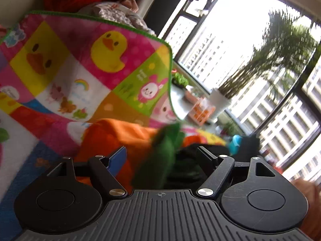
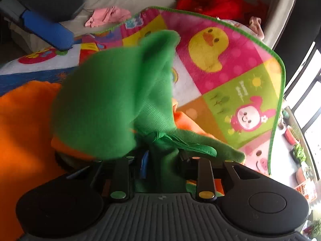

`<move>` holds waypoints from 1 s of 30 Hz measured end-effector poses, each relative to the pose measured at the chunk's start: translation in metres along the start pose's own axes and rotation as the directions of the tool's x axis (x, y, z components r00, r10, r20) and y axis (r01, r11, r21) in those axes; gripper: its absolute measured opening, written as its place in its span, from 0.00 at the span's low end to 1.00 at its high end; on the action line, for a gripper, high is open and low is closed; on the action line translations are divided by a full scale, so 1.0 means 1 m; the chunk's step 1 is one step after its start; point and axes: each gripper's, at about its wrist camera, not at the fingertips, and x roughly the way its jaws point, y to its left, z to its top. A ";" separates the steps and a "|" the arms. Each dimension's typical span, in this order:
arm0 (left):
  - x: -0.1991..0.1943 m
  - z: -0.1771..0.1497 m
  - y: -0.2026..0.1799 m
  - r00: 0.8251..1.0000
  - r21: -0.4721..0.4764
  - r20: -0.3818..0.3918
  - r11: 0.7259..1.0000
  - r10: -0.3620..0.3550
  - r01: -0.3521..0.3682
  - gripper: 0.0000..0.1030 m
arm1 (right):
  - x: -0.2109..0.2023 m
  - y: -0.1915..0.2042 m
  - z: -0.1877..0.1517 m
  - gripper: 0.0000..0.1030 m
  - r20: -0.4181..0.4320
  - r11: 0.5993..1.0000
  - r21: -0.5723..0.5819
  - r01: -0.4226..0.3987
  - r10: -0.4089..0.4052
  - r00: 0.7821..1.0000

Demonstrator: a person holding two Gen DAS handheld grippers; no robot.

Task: Fold clothes
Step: 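Grasp the green collar with the right gripper and lift it toward the left gripper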

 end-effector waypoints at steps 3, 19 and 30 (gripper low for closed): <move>0.019 0.001 0.012 0.999 -0.069 -0.031 0.997 -0.022 0.020 0.72 | -0.023 -0.017 -0.005 0.36 0.001 0.995 0.050 -0.086 0.086 0.996; 0.063 -0.032 0.032 0.953 0.203 -0.127 0.947 0.276 -0.248 0.63 | 0.052 -0.075 0.027 0.65 -0.021 0.952 0.228 -0.205 0.215 0.976; 0.048 -0.031 0.038 0.971 0.148 -0.128 0.972 0.201 -0.182 0.74 | -0.048 -0.063 0.006 0.09 0.131 0.907 0.308 -0.285 0.257 0.958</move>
